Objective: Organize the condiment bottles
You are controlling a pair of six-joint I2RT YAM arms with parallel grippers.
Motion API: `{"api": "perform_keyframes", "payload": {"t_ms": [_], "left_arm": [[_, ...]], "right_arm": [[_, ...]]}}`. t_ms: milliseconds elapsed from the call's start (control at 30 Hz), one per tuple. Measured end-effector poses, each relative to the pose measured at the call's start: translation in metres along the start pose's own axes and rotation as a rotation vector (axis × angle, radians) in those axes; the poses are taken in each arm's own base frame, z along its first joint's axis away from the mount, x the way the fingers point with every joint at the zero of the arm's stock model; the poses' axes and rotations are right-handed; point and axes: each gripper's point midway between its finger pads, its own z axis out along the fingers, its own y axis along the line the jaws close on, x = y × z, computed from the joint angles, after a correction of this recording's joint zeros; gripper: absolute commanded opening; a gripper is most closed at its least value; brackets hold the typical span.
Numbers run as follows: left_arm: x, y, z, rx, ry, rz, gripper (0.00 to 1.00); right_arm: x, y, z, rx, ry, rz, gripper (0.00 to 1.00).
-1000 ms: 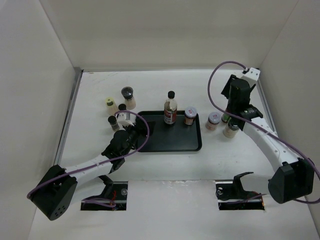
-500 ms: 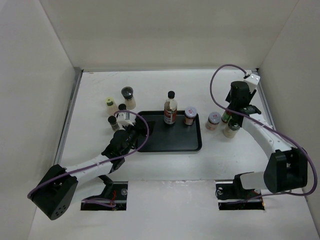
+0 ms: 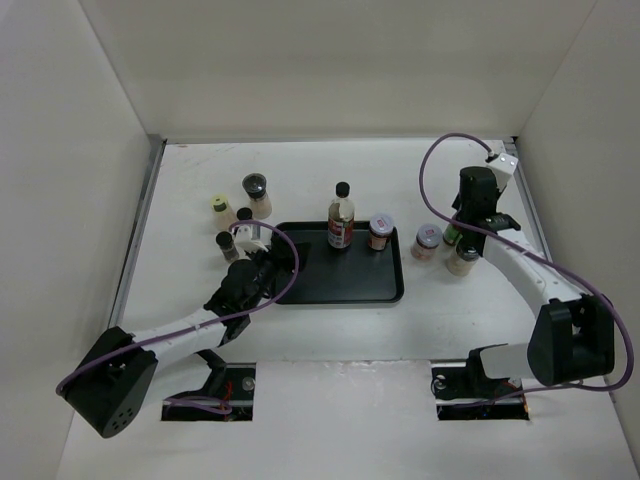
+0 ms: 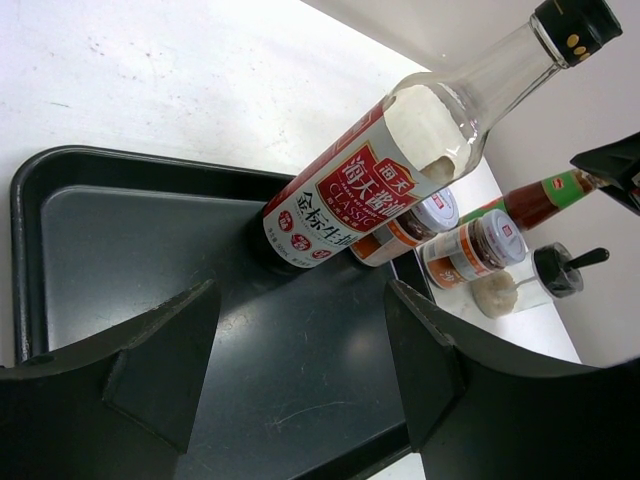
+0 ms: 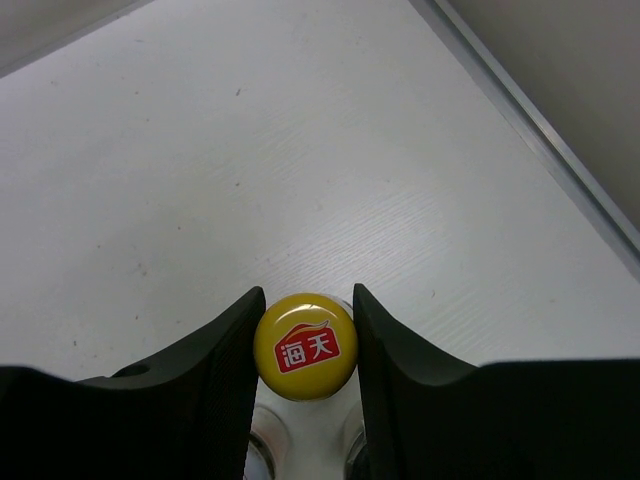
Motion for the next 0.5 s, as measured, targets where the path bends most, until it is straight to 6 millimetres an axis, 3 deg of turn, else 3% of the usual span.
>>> {"api": "perform_keyframes", "payload": {"t_ms": [500], "left_arm": [[0.0, -0.001, 0.0, 0.004, 0.001, -0.001, 0.66]], "right_arm": [[-0.003, -0.006, -0.013, 0.008, 0.007, -0.04, 0.22]]}}
